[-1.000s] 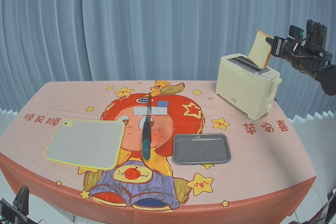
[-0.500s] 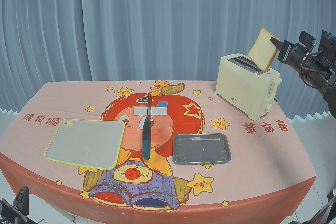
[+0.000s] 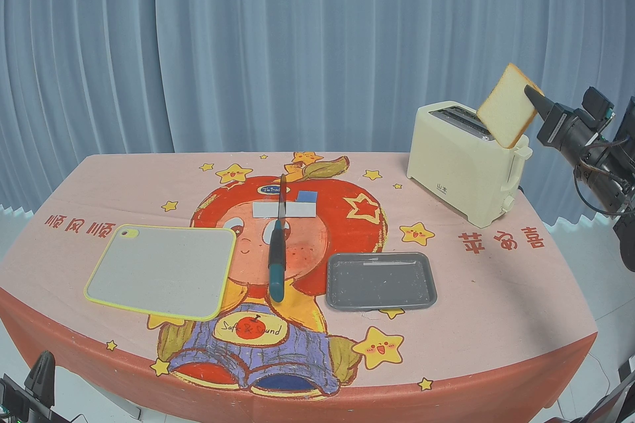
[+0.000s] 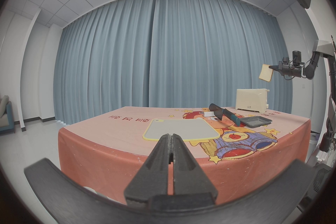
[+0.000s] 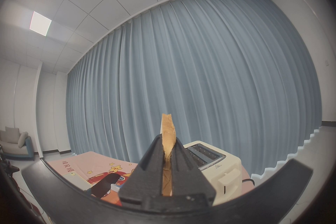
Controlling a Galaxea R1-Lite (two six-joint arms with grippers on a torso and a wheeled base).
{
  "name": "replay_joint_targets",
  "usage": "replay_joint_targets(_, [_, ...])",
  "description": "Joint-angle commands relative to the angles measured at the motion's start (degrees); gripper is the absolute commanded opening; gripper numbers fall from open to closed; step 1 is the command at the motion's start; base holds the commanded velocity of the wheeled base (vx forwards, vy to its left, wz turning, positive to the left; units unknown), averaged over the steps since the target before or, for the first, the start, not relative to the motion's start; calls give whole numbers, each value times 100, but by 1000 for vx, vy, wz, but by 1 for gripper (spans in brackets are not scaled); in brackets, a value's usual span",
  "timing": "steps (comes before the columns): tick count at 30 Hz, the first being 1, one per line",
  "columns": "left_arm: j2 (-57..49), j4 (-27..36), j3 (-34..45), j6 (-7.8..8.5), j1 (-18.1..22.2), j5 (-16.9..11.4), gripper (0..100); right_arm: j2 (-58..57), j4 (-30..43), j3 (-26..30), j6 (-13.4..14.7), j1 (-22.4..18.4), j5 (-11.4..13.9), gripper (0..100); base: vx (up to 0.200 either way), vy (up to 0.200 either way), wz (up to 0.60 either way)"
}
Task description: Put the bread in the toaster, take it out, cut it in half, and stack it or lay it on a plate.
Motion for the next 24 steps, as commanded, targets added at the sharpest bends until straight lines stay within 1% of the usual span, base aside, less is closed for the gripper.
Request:
replay_joint_targets(1, [-93, -1, 101, -6, -1, 2, 0, -55, -17, 149, 1, 30, -1, 0, 0, 0, 0])
replay_joint_targets(2, [-93, -1, 101, 3, -1, 2, 0, -81, -26, 202, 1, 39, 8, 0, 0, 0, 0])
replay_joint_targets(6, [-93, -1, 101, -6, -1, 2, 0, -424, 53, 544, 10, 303, 17, 0, 0, 0, 0])
replay_joint_targets(9, [-93, -1, 101, 3, -1, 2, 0, -521, 53, 685, -8, 426, 26, 0, 0, 0, 0])
replay_joint_targets(16, [-93, -1, 101, -6, -1, 2, 0, -529, 53, 764, -8, 478, 26, 0, 0, 0, 0])
replay_joint_targets(19, [-93, -1, 101, -6, -1, 2, 0, -512, 44, 764, 1, 575, 17, 0, 0, 0, 0])
replay_joint_targets(24, [-93, -1, 101, 3, -1, 2, 0, -529, 44, 791, -17, 584, 8, 0, 0, 0, 0])
